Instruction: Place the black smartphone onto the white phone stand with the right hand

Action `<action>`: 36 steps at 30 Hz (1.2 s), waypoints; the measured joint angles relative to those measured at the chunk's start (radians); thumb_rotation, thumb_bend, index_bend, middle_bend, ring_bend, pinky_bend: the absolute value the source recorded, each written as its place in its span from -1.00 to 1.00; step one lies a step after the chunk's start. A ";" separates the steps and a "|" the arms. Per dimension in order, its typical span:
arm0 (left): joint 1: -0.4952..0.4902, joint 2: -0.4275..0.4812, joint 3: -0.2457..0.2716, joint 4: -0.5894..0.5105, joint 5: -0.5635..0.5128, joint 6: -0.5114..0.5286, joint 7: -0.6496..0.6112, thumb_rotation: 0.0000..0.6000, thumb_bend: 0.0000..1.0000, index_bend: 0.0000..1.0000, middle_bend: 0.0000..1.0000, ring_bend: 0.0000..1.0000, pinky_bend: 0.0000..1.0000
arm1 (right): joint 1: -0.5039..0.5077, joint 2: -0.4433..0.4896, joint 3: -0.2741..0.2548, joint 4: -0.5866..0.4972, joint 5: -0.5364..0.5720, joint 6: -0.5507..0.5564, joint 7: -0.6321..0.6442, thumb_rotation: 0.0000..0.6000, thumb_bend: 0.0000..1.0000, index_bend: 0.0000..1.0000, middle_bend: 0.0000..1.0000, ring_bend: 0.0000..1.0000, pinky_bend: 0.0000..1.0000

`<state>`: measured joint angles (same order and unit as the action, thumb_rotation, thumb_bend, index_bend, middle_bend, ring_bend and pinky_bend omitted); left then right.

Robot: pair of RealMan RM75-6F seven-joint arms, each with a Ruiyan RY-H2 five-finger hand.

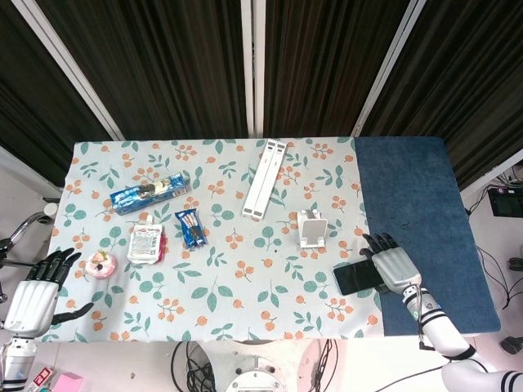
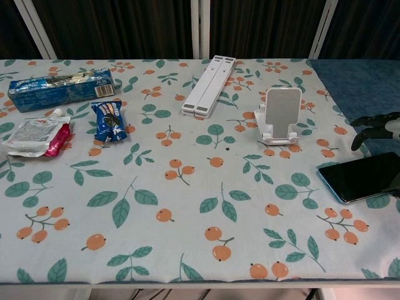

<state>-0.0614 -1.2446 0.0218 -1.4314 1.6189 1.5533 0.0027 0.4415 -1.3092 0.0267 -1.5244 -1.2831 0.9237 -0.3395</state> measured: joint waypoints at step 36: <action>0.000 -0.001 0.007 0.010 -0.017 -0.029 -0.021 0.59 -1.00 -0.74 -0.80 -0.79 -0.58 | 0.006 -0.006 -0.035 0.056 -0.138 0.065 0.210 1.00 -0.58 0.44 -0.42 -0.73 -0.98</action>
<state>-0.0619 -1.2457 0.0290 -1.4216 1.6016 1.5241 -0.0184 0.4471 -1.3154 -0.0085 -1.4681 -1.4216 0.9885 -0.1290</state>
